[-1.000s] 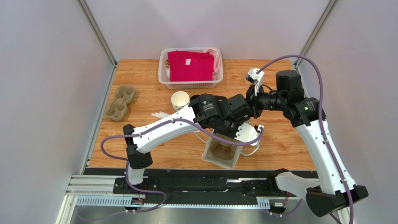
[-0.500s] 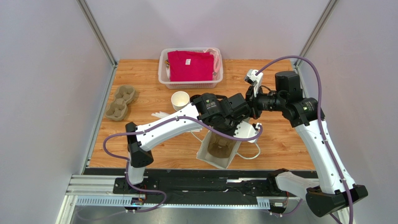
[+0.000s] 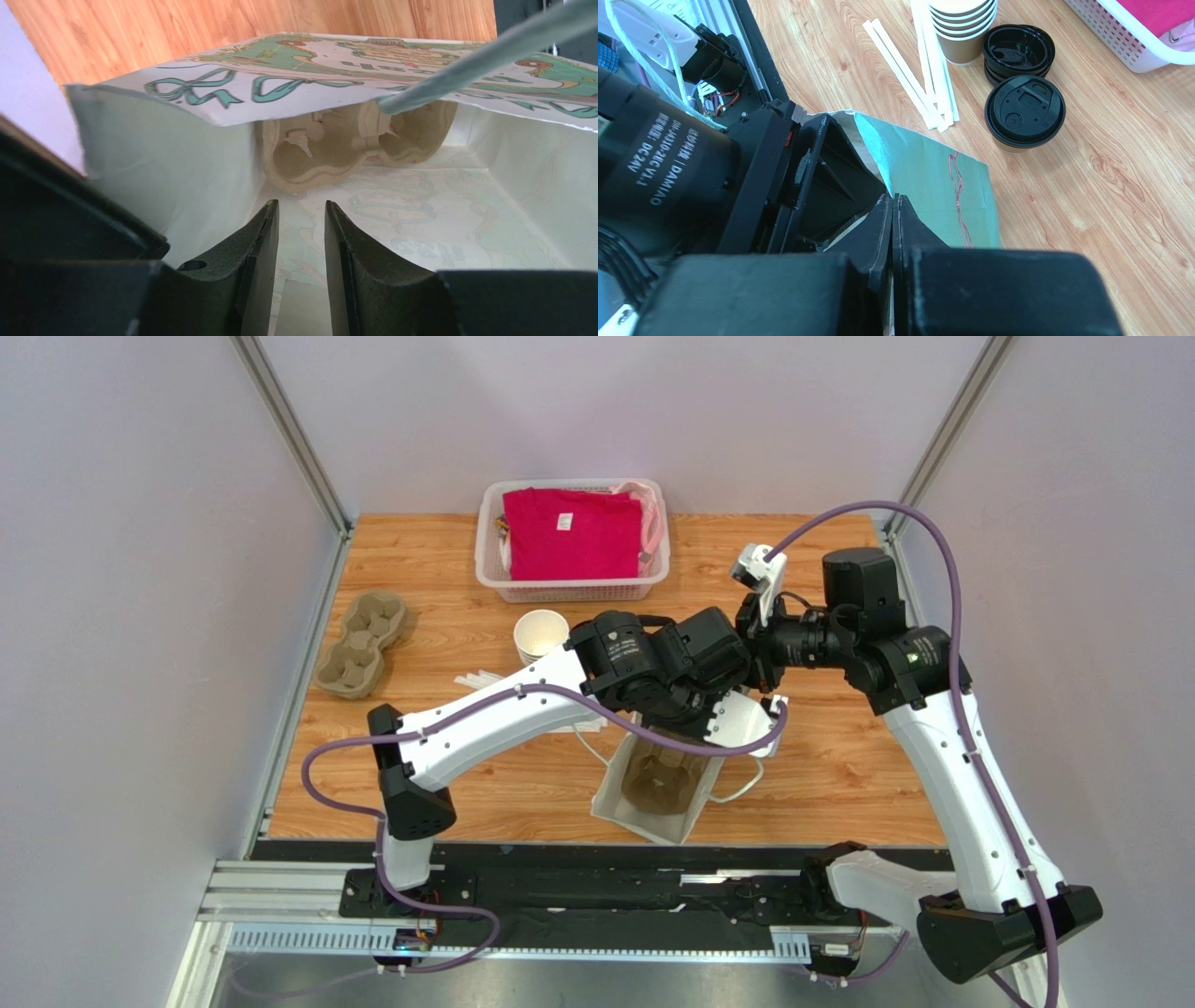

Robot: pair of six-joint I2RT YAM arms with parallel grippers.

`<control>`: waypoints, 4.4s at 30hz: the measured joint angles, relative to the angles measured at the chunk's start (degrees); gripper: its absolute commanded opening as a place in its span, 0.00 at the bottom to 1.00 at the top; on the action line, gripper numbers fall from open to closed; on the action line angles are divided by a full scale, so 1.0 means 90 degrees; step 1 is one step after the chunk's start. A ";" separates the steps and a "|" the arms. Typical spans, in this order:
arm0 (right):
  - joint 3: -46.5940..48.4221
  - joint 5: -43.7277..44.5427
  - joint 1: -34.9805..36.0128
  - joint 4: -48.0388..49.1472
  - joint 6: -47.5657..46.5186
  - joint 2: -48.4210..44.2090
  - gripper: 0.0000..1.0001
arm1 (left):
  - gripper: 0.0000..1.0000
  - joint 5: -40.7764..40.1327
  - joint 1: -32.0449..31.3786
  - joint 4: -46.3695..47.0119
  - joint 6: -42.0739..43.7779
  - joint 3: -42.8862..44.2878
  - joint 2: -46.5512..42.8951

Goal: Pack the takeout coffee

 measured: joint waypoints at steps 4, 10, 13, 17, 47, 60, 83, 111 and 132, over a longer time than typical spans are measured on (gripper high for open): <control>0.0000 -0.0061 0.0000 0.0002 0.0000 0.0000 0.00 | 0.41 0.0017 0.0000 0.0600 0.0000 -0.0797 -0.0486; 0.0000 -0.0138 0.0000 -0.0005 0.0000 0.0000 0.00 | 0.45 0.0022 0.0000 0.1984 0.0119 -0.2574 -0.1406; 0.0000 -0.0216 0.0000 -0.0024 -0.0012 0.0000 0.00 | 0.48 0.0019 0.0000 0.2526 0.0257 -0.3058 -0.1591; 0.0000 -0.0359 0.0000 -0.0056 -0.0075 0.0000 0.00 | 0.56 0.0019 0.0000 0.3041 0.0420 -0.3288 -0.1615; 0.0000 -0.1015 -0.0002 -0.0250 -0.0396 0.0151 0.00 | 0.38 0.0073 0.0097 0.4243 0.1277 -0.4010 -0.1290; 0.0000 -0.1044 -0.0002 -0.0457 -0.0641 0.0211 0.00 | 0.00 0.0187 0.0175 0.4352 0.1399 -0.4010 -0.1209; 0.0000 -0.1037 0.0000 -0.0551 -0.0814 0.0238 0.00 | 0.00 0.0282 0.0175 0.3602 0.1202 -0.3954 -0.1659; 0.0653 -0.0172 0.0019 -0.0561 -0.1455 0.0243 0.00 | 0.00 0.0279 -0.0044 0.1909 0.0945 -0.2142 -0.1758; 0.0719 -0.0075 0.0199 -0.0578 -0.1656 0.0243 0.00 | 0.51 0.0146 0.0092 0.2965 0.1375 -0.2807 -0.1836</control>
